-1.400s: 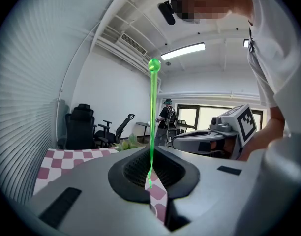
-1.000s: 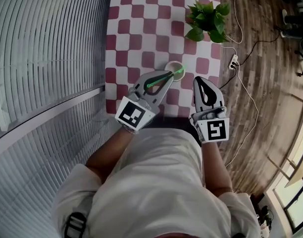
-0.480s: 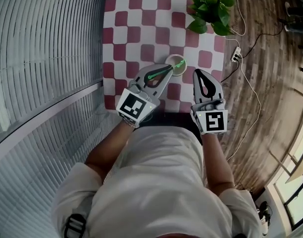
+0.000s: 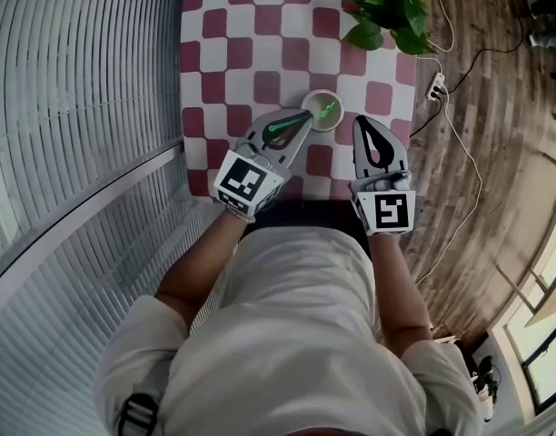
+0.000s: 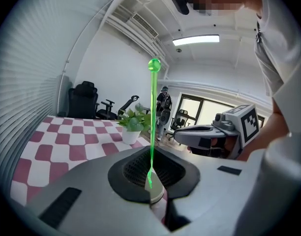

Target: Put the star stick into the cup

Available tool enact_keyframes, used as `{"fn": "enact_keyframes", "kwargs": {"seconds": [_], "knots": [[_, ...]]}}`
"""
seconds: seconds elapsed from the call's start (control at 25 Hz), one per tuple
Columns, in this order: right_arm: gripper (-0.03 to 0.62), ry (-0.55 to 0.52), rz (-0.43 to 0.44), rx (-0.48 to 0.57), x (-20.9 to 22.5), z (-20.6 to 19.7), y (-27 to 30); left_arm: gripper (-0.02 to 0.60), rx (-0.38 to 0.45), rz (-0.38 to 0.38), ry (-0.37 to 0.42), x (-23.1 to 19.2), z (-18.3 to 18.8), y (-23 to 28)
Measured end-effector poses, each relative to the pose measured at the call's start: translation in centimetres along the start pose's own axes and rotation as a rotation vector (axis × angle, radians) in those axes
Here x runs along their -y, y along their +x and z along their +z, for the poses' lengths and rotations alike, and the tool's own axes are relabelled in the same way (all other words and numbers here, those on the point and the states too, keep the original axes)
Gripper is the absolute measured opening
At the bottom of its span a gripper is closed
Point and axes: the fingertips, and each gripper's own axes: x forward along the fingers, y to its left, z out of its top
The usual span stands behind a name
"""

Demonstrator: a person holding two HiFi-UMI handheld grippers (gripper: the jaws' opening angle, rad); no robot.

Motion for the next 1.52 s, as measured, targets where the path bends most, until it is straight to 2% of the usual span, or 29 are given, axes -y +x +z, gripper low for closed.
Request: {"fn": "enact_keyframes", "kwargs": {"seconds": [0.32,0.76,1.0,1.52], "knots": [[0.034,0.017,0.008,-0.033,0.1,-1.5,0.5,0.04,-0.033,0.003,-0.062,-0.9,-2.0,0.9],[0.034,0.043,0.0,-0.015,0.0,-1.9,1.1,0.04,-0.052,0.011,-0.114,-1.9,-3.9,1.5],[0.034,0.033,0.008,-0.052,0.1,-2.8,1.2,0.041,-0.07,0.041,-0.08,-2.3,-4.4,1.8],[0.034,0.04,0.005,-0.044,0.1,-2.8,1.2,0.041,-0.1,0.1,-0.011,-3.6,-5.1,1.6]]}}
